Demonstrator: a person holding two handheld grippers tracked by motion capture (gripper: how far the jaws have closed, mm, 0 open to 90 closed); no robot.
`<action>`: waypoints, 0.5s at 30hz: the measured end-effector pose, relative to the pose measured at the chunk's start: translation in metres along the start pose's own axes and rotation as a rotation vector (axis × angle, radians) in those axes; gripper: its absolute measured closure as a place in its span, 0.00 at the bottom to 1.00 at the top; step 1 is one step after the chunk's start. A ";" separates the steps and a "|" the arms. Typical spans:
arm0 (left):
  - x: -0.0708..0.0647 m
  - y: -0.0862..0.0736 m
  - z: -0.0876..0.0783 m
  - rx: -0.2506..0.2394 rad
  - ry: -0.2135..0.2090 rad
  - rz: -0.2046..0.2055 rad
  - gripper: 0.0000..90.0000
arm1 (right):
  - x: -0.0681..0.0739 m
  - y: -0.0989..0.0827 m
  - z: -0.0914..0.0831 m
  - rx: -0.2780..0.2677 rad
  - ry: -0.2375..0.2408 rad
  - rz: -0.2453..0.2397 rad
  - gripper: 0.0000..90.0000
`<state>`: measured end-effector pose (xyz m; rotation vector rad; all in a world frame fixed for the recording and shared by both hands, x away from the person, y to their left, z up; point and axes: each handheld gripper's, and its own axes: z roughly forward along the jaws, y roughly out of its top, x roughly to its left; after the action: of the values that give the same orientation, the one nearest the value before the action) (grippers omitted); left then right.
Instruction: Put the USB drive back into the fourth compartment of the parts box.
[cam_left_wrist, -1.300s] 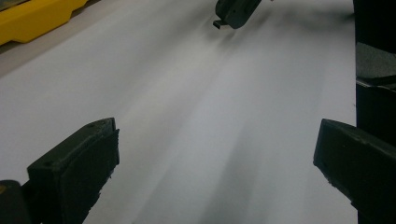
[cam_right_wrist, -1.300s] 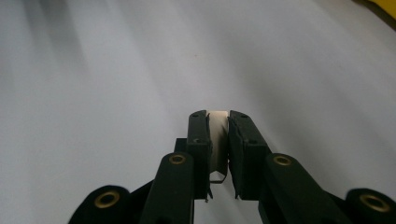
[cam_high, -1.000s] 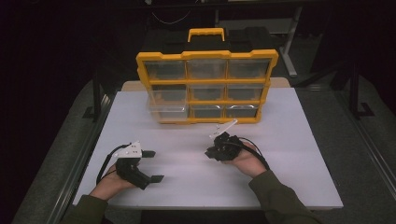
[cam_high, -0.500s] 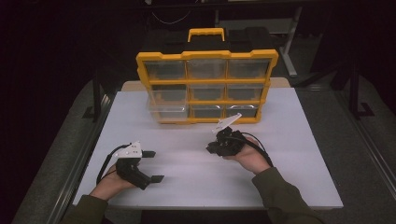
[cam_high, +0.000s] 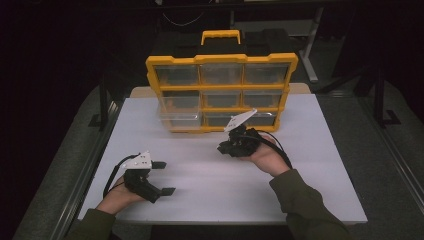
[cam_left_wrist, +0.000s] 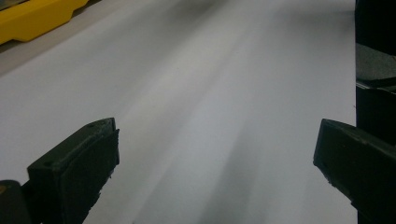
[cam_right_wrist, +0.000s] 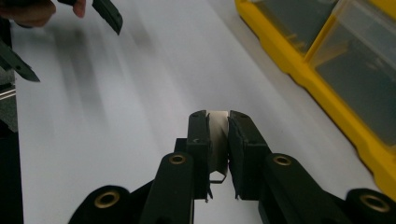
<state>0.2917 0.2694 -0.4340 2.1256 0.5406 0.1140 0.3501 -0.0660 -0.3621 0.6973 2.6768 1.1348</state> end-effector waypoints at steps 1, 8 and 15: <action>0.000 0.000 0.000 -0.001 0.000 0.000 0.00 | 0.000 0.003 -0.002 -0.001 -0.001 -0.002 0.87; 0.000 0.000 0.000 -0.002 0.000 -0.001 0.00 | -0.004 0.023 -0.010 -0.018 0.000 -0.024 0.87; 0.001 0.000 -0.001 -0.005 0.002 -0.002 0.00 | -0.009 0.040 -0.018 -0.038 0.002 -0.023 0.87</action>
<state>0.2921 0.2701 -0.4333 2.1203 0.5430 0.1168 0.3671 -0.0578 -0.3209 0.6573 2.6511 1.1778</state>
